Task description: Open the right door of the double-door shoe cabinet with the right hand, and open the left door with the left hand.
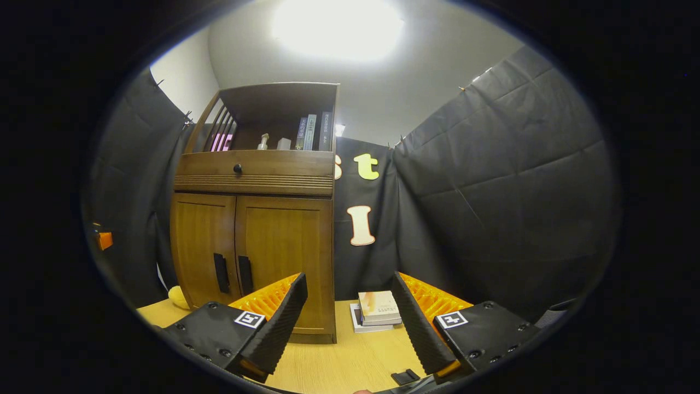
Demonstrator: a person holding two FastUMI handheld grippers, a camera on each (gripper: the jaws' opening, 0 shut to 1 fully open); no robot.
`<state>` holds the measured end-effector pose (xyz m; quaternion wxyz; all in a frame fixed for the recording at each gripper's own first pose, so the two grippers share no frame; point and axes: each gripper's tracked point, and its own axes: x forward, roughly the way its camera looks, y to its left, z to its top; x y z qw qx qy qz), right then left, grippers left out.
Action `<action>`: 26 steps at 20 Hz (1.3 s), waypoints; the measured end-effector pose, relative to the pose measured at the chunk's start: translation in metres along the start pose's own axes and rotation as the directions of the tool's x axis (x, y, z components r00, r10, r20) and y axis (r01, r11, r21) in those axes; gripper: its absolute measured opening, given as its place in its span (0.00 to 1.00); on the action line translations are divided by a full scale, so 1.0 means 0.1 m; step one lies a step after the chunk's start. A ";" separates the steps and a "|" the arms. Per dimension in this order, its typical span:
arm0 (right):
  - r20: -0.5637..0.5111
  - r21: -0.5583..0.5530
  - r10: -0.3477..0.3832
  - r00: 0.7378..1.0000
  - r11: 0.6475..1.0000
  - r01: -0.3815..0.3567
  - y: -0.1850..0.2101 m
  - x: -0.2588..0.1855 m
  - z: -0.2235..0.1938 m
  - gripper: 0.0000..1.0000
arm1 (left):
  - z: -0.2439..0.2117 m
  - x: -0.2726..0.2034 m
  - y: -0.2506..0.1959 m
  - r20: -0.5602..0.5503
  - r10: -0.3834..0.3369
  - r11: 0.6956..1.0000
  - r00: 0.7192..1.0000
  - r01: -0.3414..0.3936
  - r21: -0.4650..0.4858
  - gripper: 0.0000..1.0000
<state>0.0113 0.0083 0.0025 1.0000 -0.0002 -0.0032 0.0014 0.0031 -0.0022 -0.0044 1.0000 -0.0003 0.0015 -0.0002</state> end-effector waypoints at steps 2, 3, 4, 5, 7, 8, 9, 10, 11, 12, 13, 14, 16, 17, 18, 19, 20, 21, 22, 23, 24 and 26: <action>-0.005 0.003 0.002 1.000 1.000 -0.002 0.03 0.03 -0.02 0.98 | 0.01 0.01 0.00 -0.002 0.001 1.000 1.000 -0.001 0.000 0.96; -0.007 0.005 0.003 1.000 1.000 -0.003 0.04 0.05 -0.02 0.98 | 0.01 0.01 0.01 0.000 0.002 1.000 1.000 -0.002 0.001 0.96; -0.008 0.008 0.004 1.000 1.000 -0.004 0.05 0.07 -0.02 0.98 | 0.03 0.00 0.01 0.002 0.003 1.000 1.000 -0.003 0.003 0.96; -0.009 0.012 0.006 1.000 1.000 -0.005 0.06 0.08 -0.04 0.98 | 0.04 -0.01 0.01 0.004 0.004 1.000 1.000 -0.004 0.006 0.96; -0.012 0.019 0.015 1.000 1.000 -0.014 0.10 0.13 -0.05 0.98 | 0.04 -0.02 -0.01 0.006 0.005 1.000 1.000 -0.005 0.017 0.96; -0.014 0.022 0.019 1.000 1.000 -0.018 0.12 0.16 -0.06 0.98 | 0.05 -0.02 -0.02 0.009 0.005 1.000 1.000 -0.005 0.023 0.96; -0.016 0.025 0.023 1.000 0.999 -0.022 0.15 0.19 -0.06 0.98 | 0.07 -0.03 -0.03 0.012 0.004 1.000 1.000 -0.005 0.029 0.96; -0.016 0.028 0.027 1.000 0.999 -0.027 0.17 0.23 -0.07 0.97 | 0.07 -0.04 -0.03 0.015 0.006 0.999 1.000 -0.007 0.035 0.96; -0.015 0.030 0.035 0.999 0.999 -0.035 0.21 0.26 -0.07 0.98 | 0.09 -0.05 -0.03 0.019 0.008 0.999 1.000 -0.009 0.040 0.96; -0.016 0.030 0.041 0.999 0.999 -0.040 0.25 0.30 -0.07 0.97 | 0.11 -0.06 -0.03 0.022 0.011 0.999 1.000 -0.012 0.044 0.96; -0.017 0.030 0.050 0.999 0.998 -0.049 0.29 0.35 -0.08 0.98 | 0.12 -0.07 -0.04 0.026 0.015 0.999 1.000 -0.016 0.045 0.96; -0.017 0.029 0.061 0.998 0.998 -0.060 0.34 0.39 -0.08 0.96 | 0.12 -0.08 -0.03 0.029 0.017 0.999 0.999 -0.019 0.045 0.96; -0.011 0.028 0.079 0.997 0.997 -0.078 0.43 0.50 -0.07 0.98 | 0.12 -0.08 -0.03 0.029 0.021 0.999 0.999 -0.022 0.041 0.96; -0.008 0.030 0.090 0.996 0.996 -0.089 0.49 0.55 -0.07 0.98 | 0.12 -0.08 -0.01 0.029 0.026 0.999 0.999 -0.027 0.041 0.96; -0.005 0.035 0.100 0.995 0.994 -0.099 0.54 0.59 -0.06 0.96 | 0.12 -0.09 -0.02 0.029 0.031 0.999 0.999 -0.032 0.042 0.96; -0.002 0.042 0.108 0.994 0.993 -0.108 0.59 0.66 -0.05 0.98 | 0.13 -0.09 -0.01 0.030 0.037 0.998 0.999 -0.038 0.042 0.96; -0.001 0.049 0.118 0.993 0.992 -0.118 0.65 0.72 -0.05 0.98 | 0.13 -0.10 0.00 0.032 0.045 0.998 0.998 -0.046 0.040 0.96; -0.001 0.057 0.129 0.992 0.990 -0.128 0.71 0.77 -0.06 0.97 | 0.14 -0.10 0.01 0.033 0.052 0.998 0.998 -0.053 0.038 0.96; -0.003 0.064 0.140 0.990 0.988 -0.140 0.78 0.82 -0.08 0.98 | 0.13 -0.11 0.02 0.033 0.060 0.997 0.998 -0.061 0.036 0.96; -0.006 0.070 0.153 0.988 0.986 -0.152 0.85 0.87 -0.09 0.98 | 0.14 -0.11 0.03 0.034 0.068 0.997 0.997 -0.069 0.036 0.96; -0.009 0.073 0.164 0.986 0.984 -0.162 0.91 0.91 -0.11 0.96 | 0.14 -0.12 0.04 0.034 0.076 0.996 0.997 -0.077 0.039 0.96; -0.014 0.076 0.187 0.982 0.980 -0.185 1.05 1.02 -0.14 0.98 | 0.15 -0.14 0.08 0.032 0.091 0.994 0.995 -0.092 0.051 0.96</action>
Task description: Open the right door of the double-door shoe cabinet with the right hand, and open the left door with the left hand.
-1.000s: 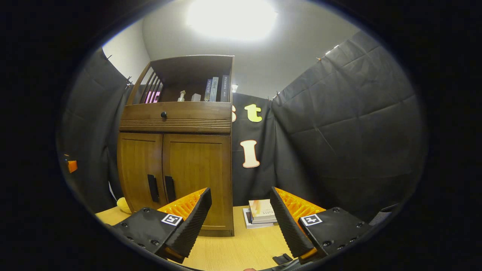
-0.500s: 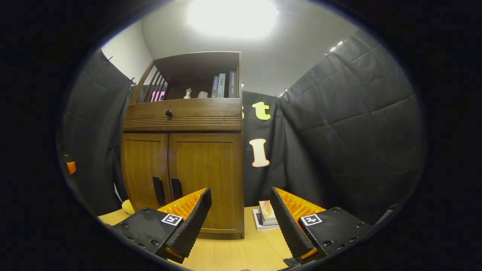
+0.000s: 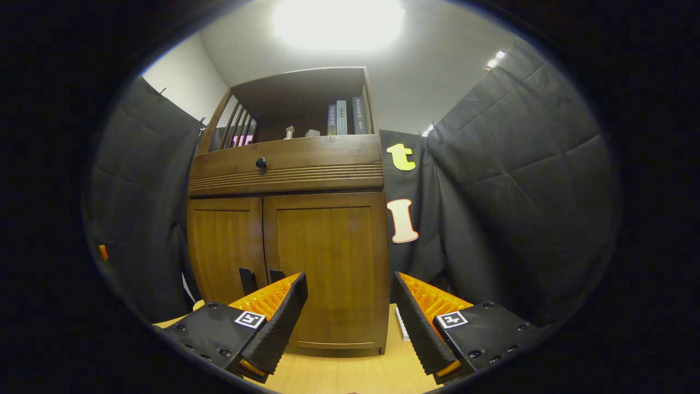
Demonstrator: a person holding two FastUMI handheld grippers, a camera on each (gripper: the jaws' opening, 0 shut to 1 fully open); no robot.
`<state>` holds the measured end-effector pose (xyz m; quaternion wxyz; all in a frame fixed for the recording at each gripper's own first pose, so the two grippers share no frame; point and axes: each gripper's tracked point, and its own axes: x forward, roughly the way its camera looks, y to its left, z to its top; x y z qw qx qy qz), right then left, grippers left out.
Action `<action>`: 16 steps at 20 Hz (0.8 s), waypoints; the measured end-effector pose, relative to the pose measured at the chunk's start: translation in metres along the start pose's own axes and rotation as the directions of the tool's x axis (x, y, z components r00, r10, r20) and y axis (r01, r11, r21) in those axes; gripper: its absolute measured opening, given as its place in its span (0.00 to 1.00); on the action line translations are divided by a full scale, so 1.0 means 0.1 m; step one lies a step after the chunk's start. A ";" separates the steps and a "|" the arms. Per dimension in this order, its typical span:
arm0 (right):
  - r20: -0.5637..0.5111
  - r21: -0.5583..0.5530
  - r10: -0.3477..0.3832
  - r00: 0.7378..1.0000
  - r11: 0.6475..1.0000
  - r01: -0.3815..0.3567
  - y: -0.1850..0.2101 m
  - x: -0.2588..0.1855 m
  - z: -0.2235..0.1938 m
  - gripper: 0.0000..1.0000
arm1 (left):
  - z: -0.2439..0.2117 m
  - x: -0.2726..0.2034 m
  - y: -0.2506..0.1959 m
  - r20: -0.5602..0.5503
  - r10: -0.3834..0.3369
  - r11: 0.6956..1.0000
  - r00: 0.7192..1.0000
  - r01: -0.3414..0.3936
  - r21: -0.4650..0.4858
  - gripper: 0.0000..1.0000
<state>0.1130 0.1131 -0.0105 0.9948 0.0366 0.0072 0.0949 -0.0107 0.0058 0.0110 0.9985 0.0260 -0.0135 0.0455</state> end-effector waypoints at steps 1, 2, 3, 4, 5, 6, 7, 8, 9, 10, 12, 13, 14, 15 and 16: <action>-0.002 0.000 0.012 1.000 1.000 -0.012 0.05 0.05 -0.02 0.97 | 0.03 -0.01 0.03 0.000 0.008 1.000 1.000 -0.008 0.008 0.96; -0.004 0.000 0.023 1.000 1.000 -0.023 0.10 0.10 -0.05 0.97 | 0.03 -0.02 0.06 0.000 0.017 1.000 1.000 -0.017 0.016 0.96; -0.005 -0.002 0.032 0.999 0.999 -0.032 0.16 0.14 -0.06 0.97 | 0.05 -0.02 0.08 0.001 0.025 0.999 1.000 -0.025 0.023 0.96; -0.006 -0.004 0.042 0.999 0.999 -0.042 0.19 0.17 -0.08 0.97 | 0.04 -0.02 0.09 0.002 0.032 0.999 0.999 -0.032 0.028 0.96; -0.007 -0.009 0.050 0.999 0.999 -0.050 0.27 0.24 -0.11 0.97 | 0.05 -0.02 0.10 0.003 0.040 0.999 0.999 -0.040 0.029 0.96; -0.007 -0.013 0.060 0.998 0.998 -0.060 0.32 0.30 -0.13 0.97 | 0.06 -0.03 0.11 0.003 0.046 0.999 0.999 -0.046 0.028 0.96; -0.009 -0.016 0.070 0.998 0.997 -0.070 0.37 0.36 -0.16 0.95 | 0.06 -0.03 0.13 0.004 0.057 0.998 0.998 -0.057 0.024 0.96; -0.012 -0.020 0.079 0.997 0.997 -0.080 0.44 0.43 -0.20 0.97 | 0.06 -0.04 0.13 0.005 0.063 0.998 0.998 -0.063 0.021 0.96; -0.016 -0.023 0.088 0.996 0.996 -0.088 0.50 0.49 -0.23 0.97 | 0.06 -0.05 0.14 0.001 0.071 0.997 0.997 -0.072 0.019 0.96; -0.021 -0.025 0.098 0.995 0.995 -0.098 0.54 0.53 -0.26 0.95 | 0.05 -0.05 0.14 -0.001 0.081 0.997 0.997 -0.081 0.018 0.96; -0.041 -0.016 0.116 0.992 0.993 -0.117 0.65 0.62 -0.36 0.97 | 0.05 -0.08 0.16 -0.005 0.099 0.995 0.995 -0.099 0.016 0.96; -0.049 -0.010 0.123 0.991 0.992 -0.124 0.71 0.67 -0.40 0.97 | 0.06 -0.09 0.18 -0.005 0.109 0.994 0.994 -0.109 0.016 0.96; -0.055 -0.005 0.129 0.990 0.992 -0.129 0.76 0.74 -0.44 0.97 | 0.06 -0.10 0.19 -0.005 0.121 0.993 0.993 -0.121 0.017 0.96; -0.061 -0.004 0.134 0.989 0.991 -0.134 0.80 0.79 -0.48 0.96 | 0.07 -0.10 0.22 -0.006 0.133 0.991 0.991 -0.133 0.017 0.96; -0.063 -0.005 0.138 0.988 0.990 -0.138 0.85 0.85 -0.53 0.95 | 0.06 -0.11 0.22 -0.009 0.145 0.989 0.989 -0.145 0.017 0.96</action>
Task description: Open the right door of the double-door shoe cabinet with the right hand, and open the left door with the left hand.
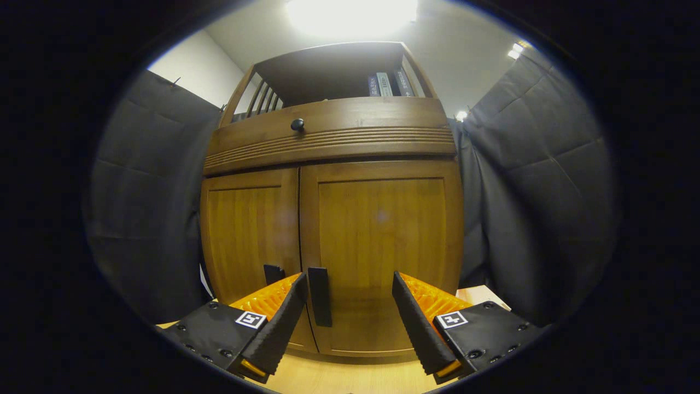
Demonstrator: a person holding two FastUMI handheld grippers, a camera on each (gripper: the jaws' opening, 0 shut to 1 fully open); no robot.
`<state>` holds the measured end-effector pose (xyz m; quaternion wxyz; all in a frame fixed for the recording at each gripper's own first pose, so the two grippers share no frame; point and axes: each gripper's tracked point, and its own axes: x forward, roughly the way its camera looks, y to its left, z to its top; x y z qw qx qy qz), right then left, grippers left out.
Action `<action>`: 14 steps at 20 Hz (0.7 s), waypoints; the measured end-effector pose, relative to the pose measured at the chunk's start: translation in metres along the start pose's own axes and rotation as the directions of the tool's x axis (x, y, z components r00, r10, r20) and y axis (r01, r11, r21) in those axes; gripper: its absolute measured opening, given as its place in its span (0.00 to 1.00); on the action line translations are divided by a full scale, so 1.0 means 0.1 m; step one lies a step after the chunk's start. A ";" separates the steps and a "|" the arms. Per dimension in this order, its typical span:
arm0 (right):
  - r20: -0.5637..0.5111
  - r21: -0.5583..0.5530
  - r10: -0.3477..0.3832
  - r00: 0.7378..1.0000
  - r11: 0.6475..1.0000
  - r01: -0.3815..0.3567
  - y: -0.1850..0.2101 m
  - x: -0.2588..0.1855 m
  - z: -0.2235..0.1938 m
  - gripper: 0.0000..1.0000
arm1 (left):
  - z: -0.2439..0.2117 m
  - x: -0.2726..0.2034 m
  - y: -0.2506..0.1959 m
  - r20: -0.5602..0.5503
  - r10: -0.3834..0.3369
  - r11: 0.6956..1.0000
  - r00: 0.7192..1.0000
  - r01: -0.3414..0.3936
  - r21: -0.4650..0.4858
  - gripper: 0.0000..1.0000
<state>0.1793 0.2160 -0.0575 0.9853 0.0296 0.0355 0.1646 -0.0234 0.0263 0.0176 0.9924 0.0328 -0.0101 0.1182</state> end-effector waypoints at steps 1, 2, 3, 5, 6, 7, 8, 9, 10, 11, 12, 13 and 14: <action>-0.004 -0.003 0.003 1.000 1.000 -0.003 0.04 0.06 -0.03 0.97 | 0.00 0.00 0.01 -0.004 0.010 1.000 1.000 -0.010 0.000 0.96; -0.009 -0.006 0.006 1.000 1.000 -0.006 0.08 0.13 -0.09 0.97 | -0.02 -0.01 0.02 -0.008 0.022 1.000 1.000 -0.022 0.001 0.96; -0.015 -0.011 0.007 1.000 1.000 -0.007 0.11 0.20 -0.15 0.97 | 0.00 -0.02 0.05 -0.010 0.033 0.999 0.999 -0.033 0.002 0.96; -0.034 -0.016 0.009 0.999 1.000 -0.010 0.17 0.32 -0.26 0.95 | 0.03 -0.05 0.10 -0.014 0.057 0.998 0.998 -0.057 0.007 0.96; -0.040 -0.016 0.011 0.999 1.000 -0.012 0.20 0.39 -0.30 0.95 | 0.03 -0.05 0.09 -0.015 0.070 0.998 0.997 -0.070 0.010 0.96; -0.046 -0.015 0.009 0.999 1.000 -0.010 0.22 0.46 -0.35 0.97 | 0.04 -0.06 0.11 -0.017 0.083 0.996 0.996 -0.083 0.013 0.96; -0.052 -0.014 0.009 0.999 1.000 -0.010 0.25 0.51 -0.38 0.95 | 0.02 -0.05 0.12 -0.020 0.095 0.995 0.995 -0.094 0.016 0.96; -0.057 -0.015 0.007 0.998 1.000 -0.008 0.27 0.58 -0.42 0.95 | 0.01 -0.04 0.13 -0.022 0.106 0.994 0.994 -0.105 0.018 0.96; -0.067 -0.017 0.008 0.998 1.000 -0.009 0.29 0.64 -0.47 0.95 | 0.00 -0.02 0.13 -0.025 0.118 0.993 0.993 -0.117 0.019 0.96; -0.078 -0.016 0.009 0.997 1.000 -0.010 0.32 0.71 -0.53 0.95 | -0.01 -0.01 0.15 -0.027 0.127 0.992 0.991 -0.127 0.021 0.96; -0.091 -0.014 0.012 0.996 1.000 -0.014 0.35 0.76 -0.58 0.95 | -0.01 -0.01 0.15 -0.028 0.136 0.991 0.990 -0.136 0.022 0.96; -0.101 -0.011 0.016 0.995 1.000 -0.017 0.37 0.83 -0.64 0.96 | 0.00 -0.01 0.16 -0.030 0.143 0.990 0.989 -0.142 0.024 0.96; -0.116 -0.008 0.015 0.993 1.000 -0.016 0.39 0.87 -0.70 0.92 | -0.01 -0.01 0.17 -0.030 0.150 0.989 0.988 -0.149 0.026 0.96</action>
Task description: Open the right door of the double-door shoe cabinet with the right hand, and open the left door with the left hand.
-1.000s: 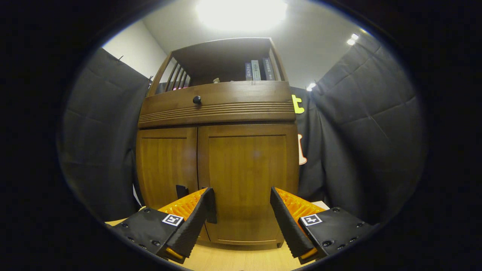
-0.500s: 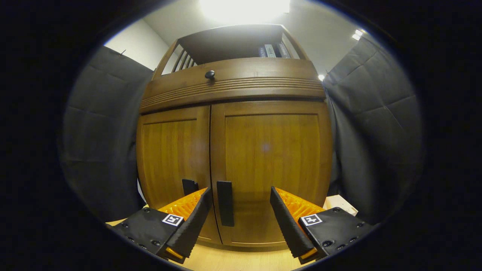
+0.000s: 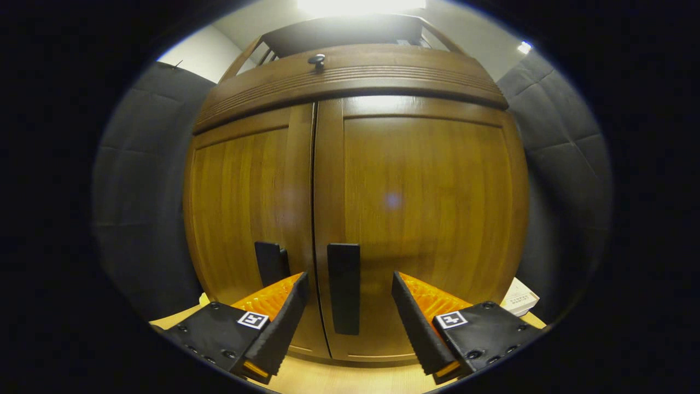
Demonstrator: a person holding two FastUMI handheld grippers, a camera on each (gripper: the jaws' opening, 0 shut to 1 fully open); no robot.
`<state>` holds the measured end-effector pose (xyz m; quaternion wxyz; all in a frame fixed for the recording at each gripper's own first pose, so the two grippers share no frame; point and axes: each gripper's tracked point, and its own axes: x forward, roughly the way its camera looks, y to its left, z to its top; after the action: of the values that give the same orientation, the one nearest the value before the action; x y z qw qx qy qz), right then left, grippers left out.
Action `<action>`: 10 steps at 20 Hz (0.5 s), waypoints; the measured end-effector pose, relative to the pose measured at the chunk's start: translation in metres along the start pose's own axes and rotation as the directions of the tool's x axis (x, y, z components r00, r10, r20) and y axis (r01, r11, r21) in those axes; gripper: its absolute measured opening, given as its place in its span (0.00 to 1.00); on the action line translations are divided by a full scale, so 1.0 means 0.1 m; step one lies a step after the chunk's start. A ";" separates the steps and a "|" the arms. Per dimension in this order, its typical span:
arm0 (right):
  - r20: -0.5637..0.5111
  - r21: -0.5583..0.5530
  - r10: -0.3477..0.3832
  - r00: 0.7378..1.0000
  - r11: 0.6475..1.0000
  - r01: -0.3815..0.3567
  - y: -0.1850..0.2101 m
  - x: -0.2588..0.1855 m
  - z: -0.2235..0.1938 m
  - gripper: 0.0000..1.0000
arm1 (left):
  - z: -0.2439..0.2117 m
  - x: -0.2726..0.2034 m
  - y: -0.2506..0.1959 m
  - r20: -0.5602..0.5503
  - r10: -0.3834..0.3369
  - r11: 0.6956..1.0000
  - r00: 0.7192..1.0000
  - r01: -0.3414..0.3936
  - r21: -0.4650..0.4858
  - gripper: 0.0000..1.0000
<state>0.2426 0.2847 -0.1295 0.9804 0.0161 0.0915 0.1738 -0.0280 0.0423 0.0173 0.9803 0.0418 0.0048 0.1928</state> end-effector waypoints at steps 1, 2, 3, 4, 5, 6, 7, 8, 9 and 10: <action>-0.013 0.007 -0.002 1.000 1.000 0.002 0.01 0.05 -0.04 0.84 | 0.01 0.00 0.01 0.001 0.005 1.000 1.000 -0.005 0.002 0.96; -0.034 0.019 -0.004 0.999 1.000 0.005 0.02 0.08 -0.10 0.82 | 0.01 0.00 0.01 0.004 0.011 1.000 1.000 -0.011 0.004 0.96; -0.056 0.034 -0.003 0.998 0.999 0.005 0.03 0.12 -0.15 0.84 | 0.02 0.00 0.02 0.006 0.016 1.000 1.000 -0.016 0.007 0.96; -0.072 0.051 -0.002 0.997 0.999 0.006 0.03 0.14 -0.20 0.84 | 0.02 0.00 0.02 0.010 0.022 1.000 1.000 -0.022 0.009 0.96; -0.084 0.059 -0.003 0.996 0.998 0.008 0.05 0.16 -0.24 0.82 | 0.02 0.01 0.03 0.013 0.028 1.000 1.000 -0.029 0.011 0.96; -0.090 0.056 -0.022 0.996 0.998 0.028 0.03 0.19 -0.26 0.68 | 0.02 0.01 0.02 0.014 0.032 0.999 0.999 -0.033 0.010 0.96; -0.099 0.056 -0.029 0.995 0.998 0.035 0.00 0.21 -0.28 0.55 | 0.02 0.02 0.03 0.015 0.035 0.999 0.999 -0.035 0.008 0.96; -0.111 0.065 -0.020 0.994 0.998 0.027 0.02 0.19 -0.30 0.42 | 0.02 0.02 0.03 0.017 0.037 0.999 0.999 -0.037 0.006 0.96; -0.119 0.067 -0.021 0.993 0.997 0.029 0.02 0.22 -0.31 0.47 | 0.02 0.02 0.03 0.019 0.038 0.999 0.999 -0.038 0.003 0.96; -0.116 0.070 -0.017 0.993 0.997 0.025 0.03 0.21 -0.29 0.48 | 0.02 0.02 0.03 0.020 0.039 0.999 0.999 -0.039 0.000 0.96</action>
<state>0.2551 0.2948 -0.1618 0.9740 0.0400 0.1543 0.1609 -0.0271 0.0460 0.0199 0.9764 0.0442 -0.0059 0.2113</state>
